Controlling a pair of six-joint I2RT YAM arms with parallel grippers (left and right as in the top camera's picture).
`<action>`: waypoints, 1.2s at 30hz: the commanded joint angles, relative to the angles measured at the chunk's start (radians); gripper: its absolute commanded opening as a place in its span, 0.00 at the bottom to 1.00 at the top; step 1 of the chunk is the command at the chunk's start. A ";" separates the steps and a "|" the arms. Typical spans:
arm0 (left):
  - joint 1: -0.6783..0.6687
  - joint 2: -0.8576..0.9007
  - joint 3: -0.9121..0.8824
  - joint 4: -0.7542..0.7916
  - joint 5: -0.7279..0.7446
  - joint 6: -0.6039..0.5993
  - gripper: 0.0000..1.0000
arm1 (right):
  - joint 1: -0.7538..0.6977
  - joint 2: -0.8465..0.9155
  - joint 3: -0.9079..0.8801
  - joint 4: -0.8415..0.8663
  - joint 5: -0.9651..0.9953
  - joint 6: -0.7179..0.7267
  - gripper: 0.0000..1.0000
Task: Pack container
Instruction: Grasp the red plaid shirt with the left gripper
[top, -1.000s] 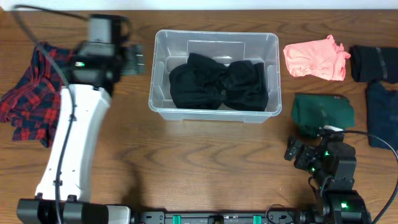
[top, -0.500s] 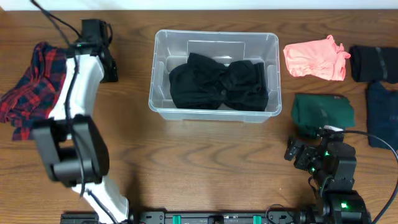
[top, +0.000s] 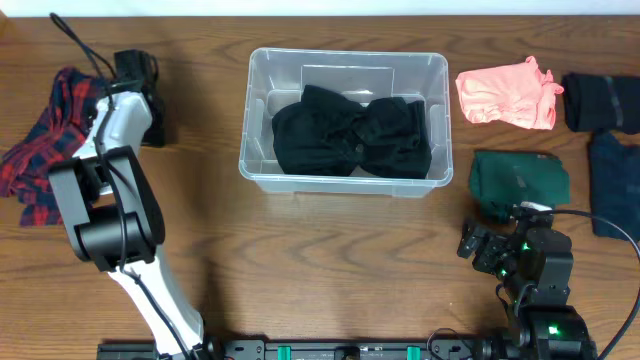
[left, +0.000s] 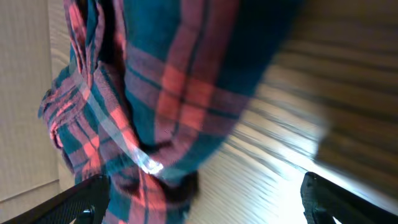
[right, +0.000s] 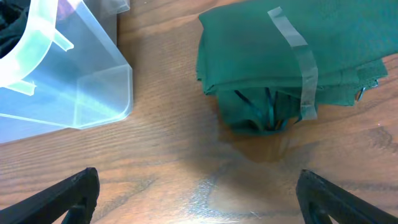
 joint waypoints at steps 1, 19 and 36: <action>0.038 0.045 0.005 0.029 -0.042 0.036 0.98 | -0.006 0.000 0.010 0.002 -0.003 0.011 0.99; 0.144 0.142 0.005 0.220 -0.165 0.032 0.98 | -0.006 0.000 0.010 0.002 -0.003 0.011 0.99; 0.137 0.138 0.005 0.243 -0.262 -0.040 0.09 | -0.006 0.000 0.010 0.002 -0.003 0.011 0.99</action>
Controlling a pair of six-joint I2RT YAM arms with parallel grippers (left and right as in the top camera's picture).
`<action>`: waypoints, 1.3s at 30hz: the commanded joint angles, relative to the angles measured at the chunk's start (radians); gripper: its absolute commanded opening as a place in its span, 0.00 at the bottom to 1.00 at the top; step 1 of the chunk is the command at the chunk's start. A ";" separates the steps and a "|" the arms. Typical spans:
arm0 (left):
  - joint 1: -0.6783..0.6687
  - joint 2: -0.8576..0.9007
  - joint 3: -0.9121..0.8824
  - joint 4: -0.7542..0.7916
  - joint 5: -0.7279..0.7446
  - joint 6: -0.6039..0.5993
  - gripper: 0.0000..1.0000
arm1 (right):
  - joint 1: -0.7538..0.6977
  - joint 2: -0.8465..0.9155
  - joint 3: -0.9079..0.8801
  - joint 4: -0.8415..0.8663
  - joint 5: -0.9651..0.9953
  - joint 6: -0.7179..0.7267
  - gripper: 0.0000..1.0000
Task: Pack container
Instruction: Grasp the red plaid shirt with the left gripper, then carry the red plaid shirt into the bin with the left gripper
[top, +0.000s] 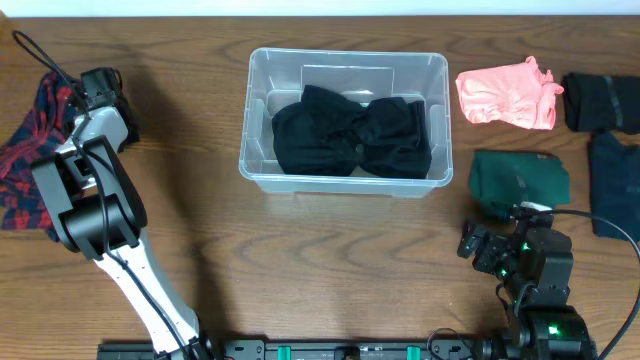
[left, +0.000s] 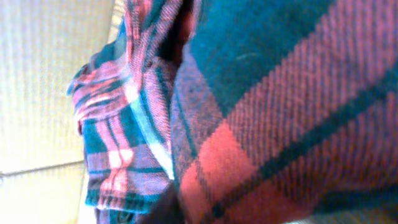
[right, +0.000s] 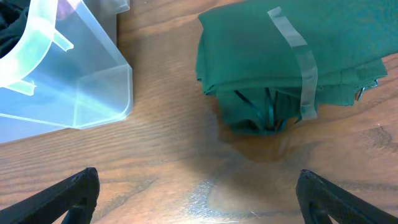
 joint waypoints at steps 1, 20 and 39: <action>0.005 0.003 -0.002 0.000 -0.051 -0.029 0.07 | -0.006 0.000 0.010 0.002 -0.003 0.011 0.99; -0.240 -0.426 -0.002 -0.059 -0.047 -0.066 0.06 | -0.006 0.000 0.010 0.002 -0.003 0.011 0.99; -0.772 -0.655 -0.002 -0.082 0.093 0.183 0.05 | -0.006 0.000 0.010 0.002 -0.003 0.011 0.99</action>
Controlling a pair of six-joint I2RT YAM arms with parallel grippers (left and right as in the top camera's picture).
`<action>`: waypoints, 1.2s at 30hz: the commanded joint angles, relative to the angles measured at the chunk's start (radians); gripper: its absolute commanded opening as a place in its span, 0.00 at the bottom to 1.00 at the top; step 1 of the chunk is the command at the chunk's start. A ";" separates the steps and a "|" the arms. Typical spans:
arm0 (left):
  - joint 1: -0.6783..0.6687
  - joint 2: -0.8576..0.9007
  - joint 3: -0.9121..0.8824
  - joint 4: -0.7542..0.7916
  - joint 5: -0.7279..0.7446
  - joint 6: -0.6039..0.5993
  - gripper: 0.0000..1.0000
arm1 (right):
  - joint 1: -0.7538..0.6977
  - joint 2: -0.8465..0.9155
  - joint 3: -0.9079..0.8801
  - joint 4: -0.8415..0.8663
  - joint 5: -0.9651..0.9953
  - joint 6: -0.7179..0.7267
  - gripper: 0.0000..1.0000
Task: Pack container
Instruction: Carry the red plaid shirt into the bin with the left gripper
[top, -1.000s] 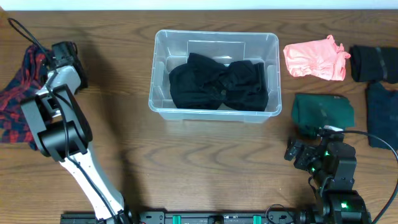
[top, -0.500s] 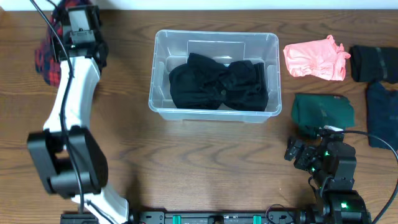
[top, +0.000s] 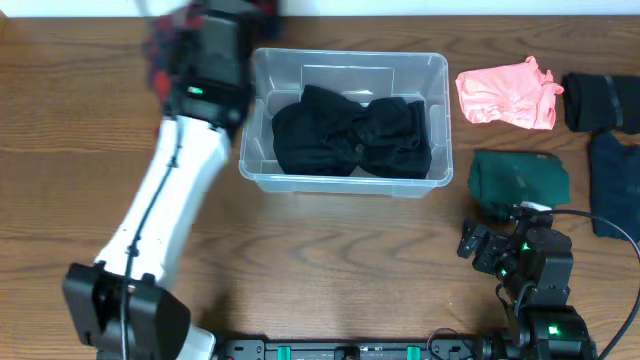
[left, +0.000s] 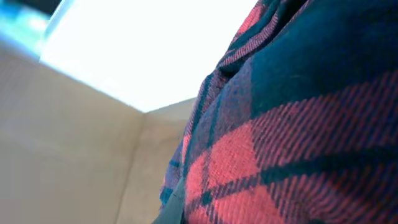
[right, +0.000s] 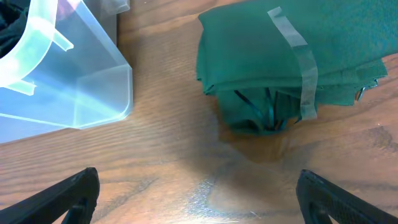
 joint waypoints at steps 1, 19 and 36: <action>-0.106 -0.029 0.009 0.008 0.000 0.049 0.06 | -0.006 0.000 0.010 0.002 -0.003 0.011 0.99; -0.371 0.100 0.009 -0.032 0.100 0.086 0.06 | -0.006 0.000 0.010 0.002 -0.003 0.011 0.99; -0.452 0.146 0.009 -0.032 0.111 0.015 0.72 | -0.006 0.000 0.010 0.001 -0.003 0.011 0.99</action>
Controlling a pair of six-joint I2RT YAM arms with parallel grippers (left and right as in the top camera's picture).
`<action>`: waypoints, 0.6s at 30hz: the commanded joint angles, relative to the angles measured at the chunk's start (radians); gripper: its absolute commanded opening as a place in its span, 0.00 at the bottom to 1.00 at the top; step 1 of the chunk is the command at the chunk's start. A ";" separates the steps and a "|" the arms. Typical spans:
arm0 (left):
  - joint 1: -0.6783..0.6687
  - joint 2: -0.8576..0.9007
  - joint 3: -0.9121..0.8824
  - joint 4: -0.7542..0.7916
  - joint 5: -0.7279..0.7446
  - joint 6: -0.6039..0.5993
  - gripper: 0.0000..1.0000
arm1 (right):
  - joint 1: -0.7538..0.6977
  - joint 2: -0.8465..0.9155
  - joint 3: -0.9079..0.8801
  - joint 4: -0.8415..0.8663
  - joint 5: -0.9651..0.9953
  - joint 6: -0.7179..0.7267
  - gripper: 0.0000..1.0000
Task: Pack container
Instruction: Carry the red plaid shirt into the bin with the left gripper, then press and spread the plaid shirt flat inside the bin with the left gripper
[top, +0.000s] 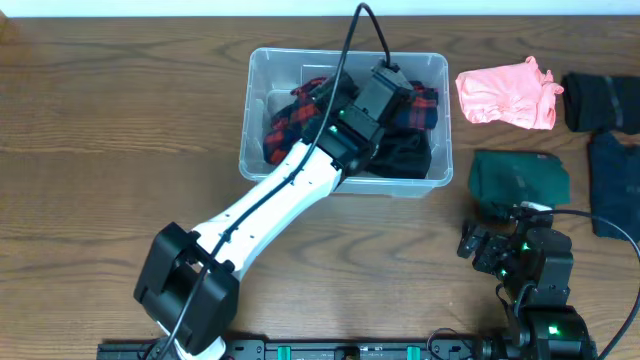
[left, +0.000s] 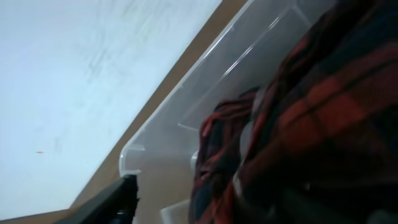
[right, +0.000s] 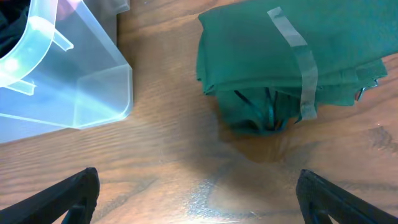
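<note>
The clear plastic container stands at the table's back middle. Inside it a red and dark plaid garment lies over a black garment. My left gripper is down in the container over the plaid cloth. In the left wrist view the plaid fills the right side; the left finger stands apart from it, and the other finger is hidden. My right gripper is open low over bare wood, in front of a taped green garment.
A pink garment lies right of the container, and the green garment lies below it. Two dark folded garments sit at the right edge. A container corner shows in the right wrist view.
My left gripper has gone from just left of the container's back corner, holding the plaid, to inside the container. The plaid now lies on the black garment, one finger clear of it.
The plaid garment lay at the table's left edge with my left gripper open next to it. Then the gripper was pressed into the cloth. Later it held the plaid up by the container, and now the plaid lies inside. The right arm stayed still.
</note>
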 joint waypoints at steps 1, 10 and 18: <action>-0.045 -0.026 0.010 0.000 -0.011 -0.069 0.72 | -0.006 0.000 0.010 0.002 -0.003 0.011 0.99; -0.048 -0.099 0.098 -0.064 0.084 -0.317 0.71 | -0.006 0.000 0.010 -0.006 -0.003 0.011 0.99; 0.131 -0.099 0.351 -0.390 0.492 -0.553 0.57 | -0.006 0.000 0.010 -0.021 -0.003 0.010 0.99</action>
